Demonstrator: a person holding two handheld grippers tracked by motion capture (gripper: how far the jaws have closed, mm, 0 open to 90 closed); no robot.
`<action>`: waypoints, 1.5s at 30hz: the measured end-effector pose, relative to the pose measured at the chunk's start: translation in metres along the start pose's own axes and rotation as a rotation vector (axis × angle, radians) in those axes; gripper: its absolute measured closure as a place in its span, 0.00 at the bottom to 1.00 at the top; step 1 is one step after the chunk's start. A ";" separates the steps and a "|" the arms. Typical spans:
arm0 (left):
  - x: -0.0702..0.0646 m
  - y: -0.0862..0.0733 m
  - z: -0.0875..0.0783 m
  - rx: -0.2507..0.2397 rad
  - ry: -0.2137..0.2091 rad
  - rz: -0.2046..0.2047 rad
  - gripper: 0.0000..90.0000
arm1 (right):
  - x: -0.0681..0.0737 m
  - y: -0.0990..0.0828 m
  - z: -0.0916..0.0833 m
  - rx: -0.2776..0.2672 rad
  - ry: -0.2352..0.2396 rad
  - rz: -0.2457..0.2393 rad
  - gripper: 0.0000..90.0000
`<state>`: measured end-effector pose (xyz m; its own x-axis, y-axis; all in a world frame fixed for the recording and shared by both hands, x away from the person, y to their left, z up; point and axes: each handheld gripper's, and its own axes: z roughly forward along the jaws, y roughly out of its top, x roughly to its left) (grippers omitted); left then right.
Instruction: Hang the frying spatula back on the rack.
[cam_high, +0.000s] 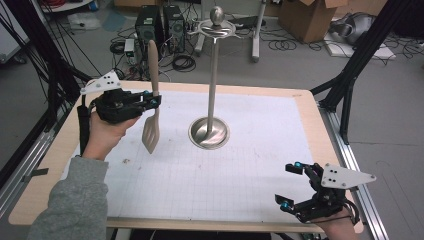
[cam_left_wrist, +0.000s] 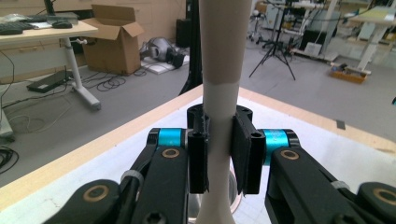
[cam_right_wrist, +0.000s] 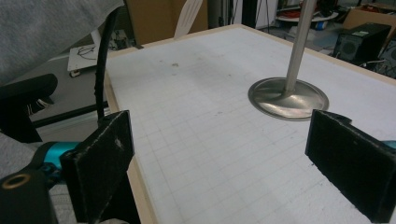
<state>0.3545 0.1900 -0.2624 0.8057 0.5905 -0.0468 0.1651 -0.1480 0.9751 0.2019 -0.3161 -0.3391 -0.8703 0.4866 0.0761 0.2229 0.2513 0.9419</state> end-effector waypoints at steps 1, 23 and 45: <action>0.000 0.002 0.000 0.000 -0.003 0.001 0.86 | 0.000 0.000 0.000 -0.003 -0.002 0.002 0.08; -0.006 0.034 0.030 0.079 -0.034 0.039 0.86 | 0.000 0.001 -0.003 -0.018 0.001 -0.006 0.08; 0.001 0.037 0.050 0.106 -0.022 -0.001 0.86 | 0.002 0.002 -0.006 -0.033 0.007 -0.006 0.08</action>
<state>0.3903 0.1453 -0.2376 0.8178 0.5730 -0.0536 0.2239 -0.2310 0.9468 0.1983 -0.3198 -0.3349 -0.8747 0.4792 0.0729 0.2033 0.2263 0.9526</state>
